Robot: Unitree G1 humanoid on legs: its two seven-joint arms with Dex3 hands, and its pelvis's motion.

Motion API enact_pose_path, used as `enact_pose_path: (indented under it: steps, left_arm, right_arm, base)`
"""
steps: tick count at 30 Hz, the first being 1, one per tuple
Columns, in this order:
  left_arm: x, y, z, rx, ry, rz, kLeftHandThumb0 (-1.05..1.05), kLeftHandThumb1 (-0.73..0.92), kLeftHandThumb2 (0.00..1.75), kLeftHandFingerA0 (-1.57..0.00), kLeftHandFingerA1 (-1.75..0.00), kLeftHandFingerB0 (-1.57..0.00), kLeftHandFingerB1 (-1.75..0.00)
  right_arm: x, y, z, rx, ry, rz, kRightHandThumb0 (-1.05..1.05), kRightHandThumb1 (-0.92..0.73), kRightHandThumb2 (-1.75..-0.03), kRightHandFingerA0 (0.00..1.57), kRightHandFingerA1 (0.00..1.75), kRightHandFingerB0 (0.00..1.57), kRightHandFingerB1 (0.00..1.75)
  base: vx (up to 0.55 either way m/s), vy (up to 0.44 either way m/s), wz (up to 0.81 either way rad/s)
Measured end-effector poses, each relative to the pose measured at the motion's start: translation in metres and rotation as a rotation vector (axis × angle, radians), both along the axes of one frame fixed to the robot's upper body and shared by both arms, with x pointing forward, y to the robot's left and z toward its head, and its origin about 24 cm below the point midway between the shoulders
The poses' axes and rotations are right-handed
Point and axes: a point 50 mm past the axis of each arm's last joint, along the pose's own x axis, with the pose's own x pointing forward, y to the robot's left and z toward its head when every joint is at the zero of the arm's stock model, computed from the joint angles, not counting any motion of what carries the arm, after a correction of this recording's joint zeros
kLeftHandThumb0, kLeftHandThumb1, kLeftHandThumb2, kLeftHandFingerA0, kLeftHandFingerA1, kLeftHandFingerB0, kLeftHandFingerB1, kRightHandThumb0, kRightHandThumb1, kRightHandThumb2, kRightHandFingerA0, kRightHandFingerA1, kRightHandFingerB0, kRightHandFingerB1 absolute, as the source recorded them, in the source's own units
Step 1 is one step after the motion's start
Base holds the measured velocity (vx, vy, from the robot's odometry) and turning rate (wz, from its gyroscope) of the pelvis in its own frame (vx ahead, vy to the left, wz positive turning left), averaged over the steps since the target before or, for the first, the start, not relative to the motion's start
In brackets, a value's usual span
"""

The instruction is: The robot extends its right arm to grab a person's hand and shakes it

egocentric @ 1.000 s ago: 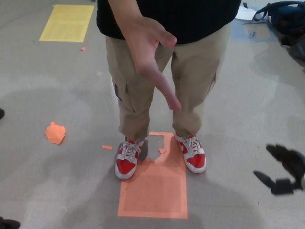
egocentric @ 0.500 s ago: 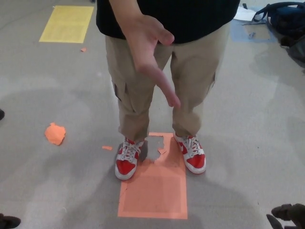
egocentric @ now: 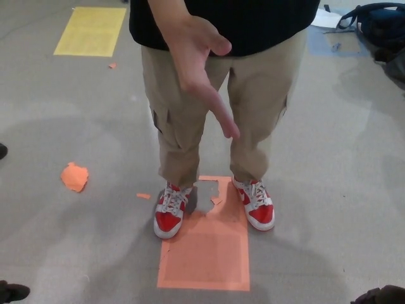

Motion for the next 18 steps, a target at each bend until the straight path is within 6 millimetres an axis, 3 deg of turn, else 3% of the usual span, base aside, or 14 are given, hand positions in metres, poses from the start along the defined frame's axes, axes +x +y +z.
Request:
enact_pose_path:
  steps: [1,2,4,5,6,7,8,9,14,15,17,18]
  left_arm:
    - [0.0001,0.0000,0.0001,0.000,0.000,0.000,-0.48,0.83,0.64,-0.36,-0.38,-0.27,-0.33]
    - [0.0003,0.0000,0.0001,0.000,0.000,0.000,-0.48,0.83,0.64,-0.38,-0.39,-0.26,-0.33]
    - [0.0007,0.0000,0.0003,0.000,0.000,0.001,-0.48,0.83,0.64,-0.36,-0.38,-0.27,-0.33]
    - [0.0009,-0.0001,0.0003,0.001,0.000,0.000,-0.47,0.83,0.64,-0.35,-0.38,-0.27,-0.33]
    - [0.0014,-0.0003,0.0006,0.001,-0.001,-0.002,-0.48,0.83,0.64,-0.35,-0.38,-0.28,-0.34]
    - [0.0023,-0.0005,0.0010,0.001,-0.003,-0.002,-0.48,0.83,0.64,-0.35,-0.38,-0.28,-0.34]
    - [0.0034,-0.0007,0.0014,0.001,-0.005,-0.003,-0.46,0.83,0.64,-0.35,-0.37,-0.28,-0.33]
    - [0.0061,-0.0018,0.0023,-0.001,-0.010,-0.004,-0.46,0.83,0.64,-0.36,-0.39,-0.28,-0.33]
    - [0.0079,-0.0054,0.0005,-0.008,-0.006,-0.007,-0.46,0.83,0.64,-0.35,-0.39,-0.28,-0.34]
    - [0.0077,-0.0056,0.0002,-0.008,-0.005,-0.008,-0.45,0.82,0.64,-0.34,-0.37,-0.28,-0.33]
    - [0.0066,-0.0054,-0.0006,-0.008,0.000,-0.007,-0.46,0.83,0.64,-0.34,-0.37,-0.29,-0.33]
    - [0.0060,-0.0053,-0.0010,-0.008,0.003,-0.006,-0.48,0.64,0.97,-0.33,-0.54,-0.17,-0.45]
  right_arm:
    - [-0.0001,0.0001,-0.0001,-0.001,0.002,0.002,-0.89,-0.88,-1.19,0.02,0.31,0.15,0.29]
    - [-0.0002,0.0001,-0.0002,-0.003,0.004,0.005,-0.76,-0.79,-1.15,0.04,0.43,0.06,0.37]
    - [-0.0005,0.0002,-0.0004,-0.004,0.008,0.009,-0.76,-0.81,-1.15,0.06,0.43,0.05,0.37]
    - [-0.0005,0.0003,-0.0004,-0.005,0.008,0.011,-0.86,-0.87,-0.86,0.10,0.33,0.10,0.29]
    - [-0.0006,0.0003,-0.0004,-0.008,0.009,0.016,-0.76,-0.80,-1.16,0.07,0.44,0.05,0.38]
    - [-0.0006,0.0003,-0.0004,-0.011,0.011,0.019,-0.76,-0.80,-1.16,0.07,0.44,0.05,0.38]
    - [-0.0006,0.0001,-0.0004,-0.013,0.011,0.022,-0.76,-0.79,-1.14,0.08,0.45,0.02,0.36]
    - [-0.0003,-0.0012,0.0003,-0.017,0.011,0.021,-0.77,-0.92,-0.78,0.11,0.31,0.08,0.26]
    - [-0.0004,-0.0056,0.0018,-0.022,0.011,0.003,-0.78,-0.92,-0.77,0.12,0.31,0.09,0.26]
    - [-0.0014,-0.0059,0.0012,-0.023,0.014,0.002,-0.82,-0.82,-1.15,0.13,0.46,0.04,0.36]
    - [-0.0039,-0.0065,-0.0004,-0.023,0.022,-0.001,-0.84,-0.85,-1.17,0.15,0.47,0.01,0.38]
    - [-0.0048,-0.0066,-0.0009,-0.024,0.024,0.000,-0.82,-0.82,-1.16,0.12,0.45,0.00,0.37]
  base:
    - [0.00,0.000,0.00]
    - [0.00,0.000,0.00]
    - [0.00,0.000,0.00]
    - [0.00,0.000,0.00]
    - [0.00,0.000,0.00]
    - [0.00,0.000,0.00]
    - [0.00,0.000,0.00]
    - [0.00,0.000,0.00]
    - [0.00,0.000,0.00]
    - [0.00,0.000,0.00]
    - [0.00,0.000,0.00]
    - [0.00,0.000,0.00]
